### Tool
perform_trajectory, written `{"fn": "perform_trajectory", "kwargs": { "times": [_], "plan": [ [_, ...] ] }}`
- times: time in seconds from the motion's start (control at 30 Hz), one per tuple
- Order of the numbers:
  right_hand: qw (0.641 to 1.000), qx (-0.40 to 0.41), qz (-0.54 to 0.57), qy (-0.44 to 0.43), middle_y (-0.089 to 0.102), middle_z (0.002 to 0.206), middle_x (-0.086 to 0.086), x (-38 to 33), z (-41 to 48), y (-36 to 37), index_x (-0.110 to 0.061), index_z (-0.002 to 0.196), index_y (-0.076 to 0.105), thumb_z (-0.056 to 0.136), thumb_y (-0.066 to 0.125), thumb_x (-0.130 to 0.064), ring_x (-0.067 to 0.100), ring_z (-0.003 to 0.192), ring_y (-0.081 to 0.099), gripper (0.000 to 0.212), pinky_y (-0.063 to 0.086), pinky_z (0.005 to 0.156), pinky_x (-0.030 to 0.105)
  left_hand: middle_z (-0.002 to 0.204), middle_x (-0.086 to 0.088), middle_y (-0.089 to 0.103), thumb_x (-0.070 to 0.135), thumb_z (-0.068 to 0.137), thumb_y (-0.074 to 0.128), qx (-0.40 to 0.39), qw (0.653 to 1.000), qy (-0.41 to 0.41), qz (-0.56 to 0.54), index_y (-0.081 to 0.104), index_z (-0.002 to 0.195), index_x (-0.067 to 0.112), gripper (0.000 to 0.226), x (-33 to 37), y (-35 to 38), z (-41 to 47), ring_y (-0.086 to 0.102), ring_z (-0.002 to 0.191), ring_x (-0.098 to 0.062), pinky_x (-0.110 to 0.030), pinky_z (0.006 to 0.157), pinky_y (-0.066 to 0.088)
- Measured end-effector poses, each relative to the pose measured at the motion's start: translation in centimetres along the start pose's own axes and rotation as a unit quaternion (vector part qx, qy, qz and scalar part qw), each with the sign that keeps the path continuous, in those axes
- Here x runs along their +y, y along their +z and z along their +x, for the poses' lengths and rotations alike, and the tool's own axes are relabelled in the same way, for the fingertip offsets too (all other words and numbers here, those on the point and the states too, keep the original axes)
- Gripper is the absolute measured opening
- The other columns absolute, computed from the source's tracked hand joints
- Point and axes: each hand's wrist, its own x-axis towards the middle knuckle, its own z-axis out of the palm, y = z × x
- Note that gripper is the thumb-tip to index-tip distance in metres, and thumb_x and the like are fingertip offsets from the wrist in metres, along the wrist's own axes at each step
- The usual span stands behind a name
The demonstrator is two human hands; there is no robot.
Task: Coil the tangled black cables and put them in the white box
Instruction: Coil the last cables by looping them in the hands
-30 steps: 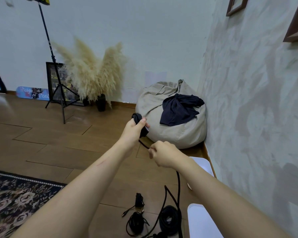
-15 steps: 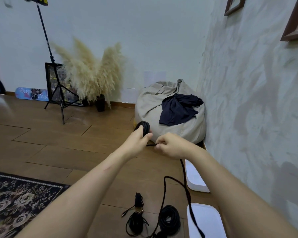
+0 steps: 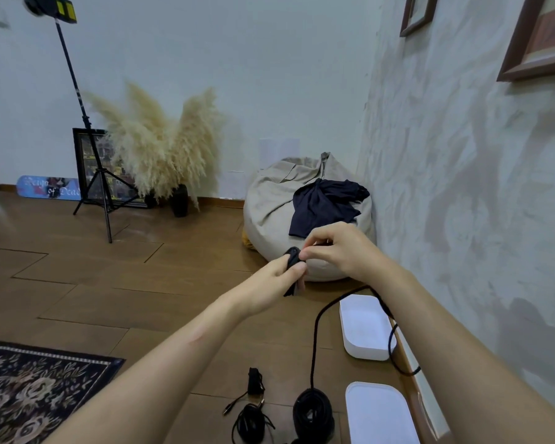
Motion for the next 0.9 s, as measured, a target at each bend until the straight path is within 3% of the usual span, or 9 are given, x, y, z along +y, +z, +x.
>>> {"fn": "perform_trajectory", "kwargs": {
  "times": [0.13, 0.23, 0.33, 0.4, 0.53, 0.6, 0.7, 0.9],
  "plan": [
    [0.996, 0.007, 0.092, -0.014, 0.065, 0.076, -0.010, 0.5, 0.2, -0.3, -0.028, 0.096, 0.073, 0.094, 0.071, -0.028, 0.001, 0.072, 0.056, 0.003, 0.044, 0.073, 0.022, 0.087, 0.013, 0.063, 0.045, 0.108, 0.041, 0.020, 0.999, 0.012, -0.034, 0.059, 0.110, 0.014, 0.035, 0.1, -0.6, 0.1, 0.062, 0.091, -0.010, -0.045, 0.096, 0.051],
    [0.994, 0.009, 0.110, -0.002, 0.069, 0.088, -0.006, 1.3, 0.3, -0.5, -0.020, 0.106, 0.073, 0.100, 0.063, -0.020, 0.004, 0.081, 0.061, 0.012, 0.047, 0.080, 0.023, 0.085, 0.014, 0.065, 0.052, 0.102, 0.043, 0.032, 0.998, 0.021, -0.050, 0.061, 0.101, 0.028, 0.030, -0.1, -1.3, 0.2, 0.064, 0.091, -0.013, -0.050, 0.097, 0.051],
    [0.992, 0.026, 0.122, 0.014, 0.069, 0.086, -0.008, 2.2, 0.3, -0.1, -0.021, 0.107, 0.074, 0.101, 0.062, -0.023, 0.001, 0.082, 0.063, 0.014, 0.046, 0.079, 0.022, 0.086, 0.011, 0.066, 0.053, 0.102, 0.043, 0.044, 0.997, 0.012, -0.063, 0.063, 0.102, 0.029, 0.031, 0.0, -1.8, 0.2, 0.065, 0.093, -0.015, -0.050, 0.098, 0.051],
    [0.994, 0.061, 0.084, 0.027, 0.069, 0.083, -0.011, 2.5, 0.2, 0.9, -0.025, 0.106, 0.076, 0.100, 0.063, -0.032, 0.001, 0.080, 0.062, 0.017, 0.044, 0.074, 0.023, 0.084, 0.012, 0.066, 0.050, 0.103, 0.043, 0.056, 0.996, 0.007, -0.068, 0.064, 0.105, 0.025, 0.033, 0.0, -1.7, 0.2, 0.065, 0.093, -0.015, -0.050, 0.097, 0.051],
    [0.983, 0.139, -0.115, 0.041, 0.062, 0.091, -0.005, 2.3, 0.9, 3.0, -0.032, 0.105, 0.076, 0.101, 0.056, -0.047, 0.017, 0.085, 0.057, 0.026, 0.042, 0.071, 0.035, 0.081, 0.012, 0.067, 0.039, 0.110, 0.041, 0.104, 0.992, -0.023, -0.068, 0.064, 0.106, 0.019, 0.030, -0.5, -1.1, 0.5, 0.065, 0.094, -0.018, -0.052, 0.100, 0.050],
    [0.981, 0.123, -0.129, 0.074, 0.070, 0.096, 0.001, 2.1, 1.6, 4.2, -0.029, 0.111, 0.072, 0.104, 0.051, -0.044, 0.025, 0.093, 0.063, 0.027, 0.051, 0.076, 0.042, 0.079, 0.013, 0.067, 0.038, 0.110, 0.040, 0.130, 0.989, -0.034, -0.066, 0.063, 0.104, 0.020, 0.030, -0.7, -1.0, 0.6, 0.065, 0.093, -0.017, -0.050, 0.100, 0.050],
    [0.978, 0.106, -0.117, 0.134, 0.071, 0.104, 0.008, 2.2, 2.0, 6.2, -0.021, 0.125, 0.060, 0.103, 0.053, -0.041, 0.032, 0.100, 0.064, 0.030, 0.052, 0.080, 0.044, 0.085, 0.009, 0.066, 0.037, 0.111, 0.039, 0.153, 0.985, -0.036, -0.065, 0.063, 0.103, 0.021, 0.029, -0.6, -1.0, 0.7, 0.064, 0.094, -0.016, -0.046, 0.098, 0.051],
    [0.964, 0.135, -0.094, 0.211, 0.067, 0.097, 0.005, 3.0, 1.9, 6.6, -0.021, 0.112, 0.055, 0.100, 0.060, -0.044, 0.031, 0.094, 0.062, 0.026, 0.052, 0.077, 0.041, 0.087, 0.009, 0.067, 0.040, 0.110, 0.038, 0.150, 0.987, -0.037, -0.046, 0.063, 0.103, 0.024, 0.030, -0.8, -0.5, 0.6, 0.064, 0.097, -0.015, -0.044, 0.099, 0.050]
  ]
}}
